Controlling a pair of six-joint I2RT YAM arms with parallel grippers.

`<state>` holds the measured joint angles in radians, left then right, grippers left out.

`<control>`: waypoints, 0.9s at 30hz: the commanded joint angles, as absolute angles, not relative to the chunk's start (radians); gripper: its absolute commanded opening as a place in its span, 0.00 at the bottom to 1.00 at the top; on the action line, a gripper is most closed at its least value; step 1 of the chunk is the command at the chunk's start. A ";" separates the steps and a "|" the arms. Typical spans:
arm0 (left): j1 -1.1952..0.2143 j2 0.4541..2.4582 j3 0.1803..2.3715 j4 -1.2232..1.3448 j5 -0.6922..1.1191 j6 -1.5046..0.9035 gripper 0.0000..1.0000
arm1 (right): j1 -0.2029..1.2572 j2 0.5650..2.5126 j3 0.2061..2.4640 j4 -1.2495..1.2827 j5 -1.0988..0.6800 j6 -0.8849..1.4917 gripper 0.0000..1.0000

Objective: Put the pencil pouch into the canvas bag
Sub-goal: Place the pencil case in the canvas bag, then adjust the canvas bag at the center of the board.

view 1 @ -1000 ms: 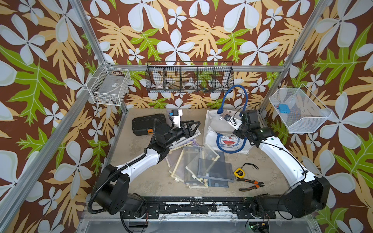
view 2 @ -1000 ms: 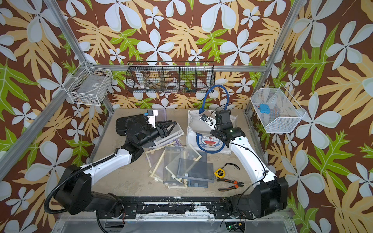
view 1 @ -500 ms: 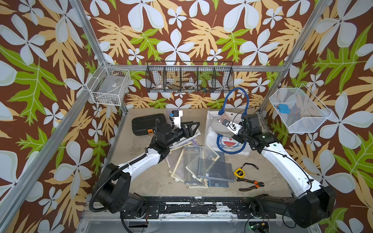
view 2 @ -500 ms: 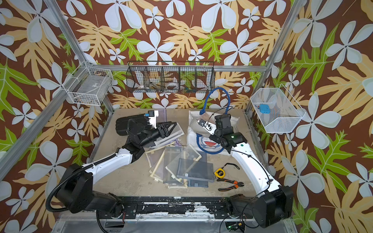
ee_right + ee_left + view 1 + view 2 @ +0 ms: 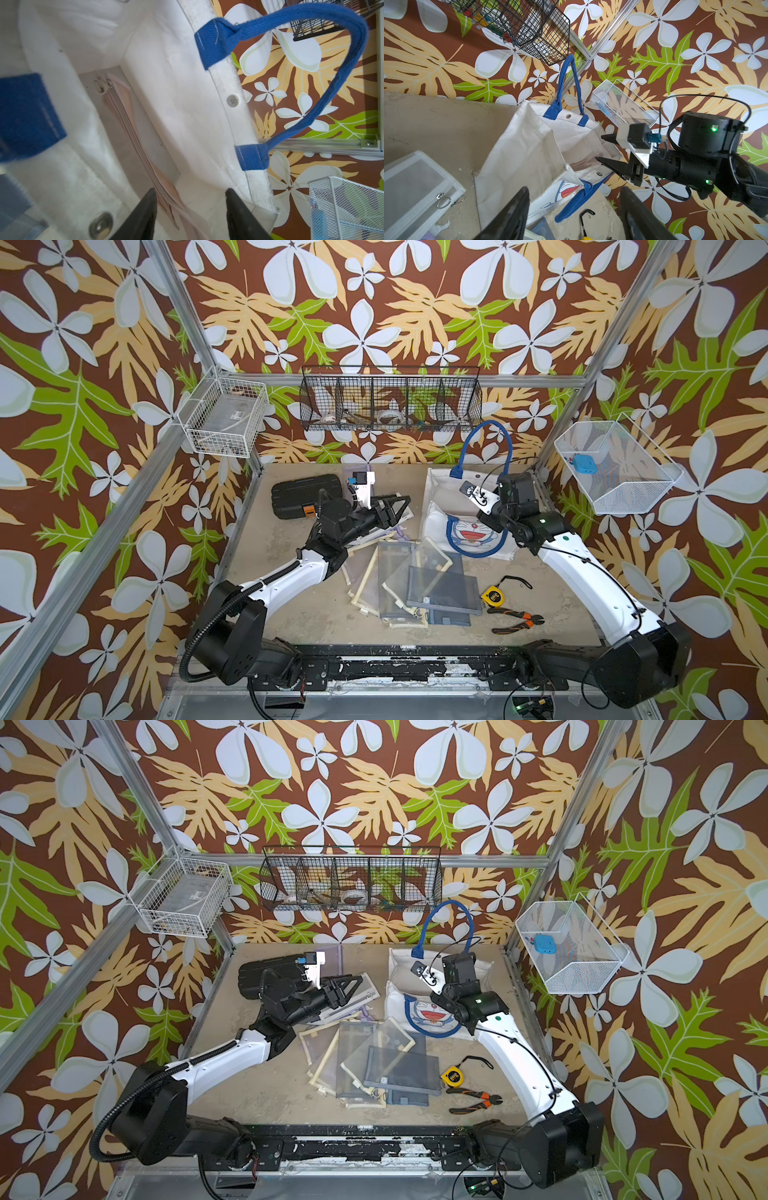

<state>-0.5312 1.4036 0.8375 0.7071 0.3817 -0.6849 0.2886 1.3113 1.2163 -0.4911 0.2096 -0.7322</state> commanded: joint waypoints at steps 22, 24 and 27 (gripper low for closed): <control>-0.562 1.249 0.764 0.586 0.389 -0.595 0.72 | -0.001 1.729 1.728 -0.324 0.024 -0.197 0.51; -0.561 1.235 0.761 0.569 0.376 -0.581 0.72 | -0.013 1.777 1.750 -0.321 0.043 -0.195 0.49; -0.561 1.219 0.767 0.539 0.357 -0.558 0.72 | -0.012 1.832 1.783 -0.304 0.077 -0.192 0.45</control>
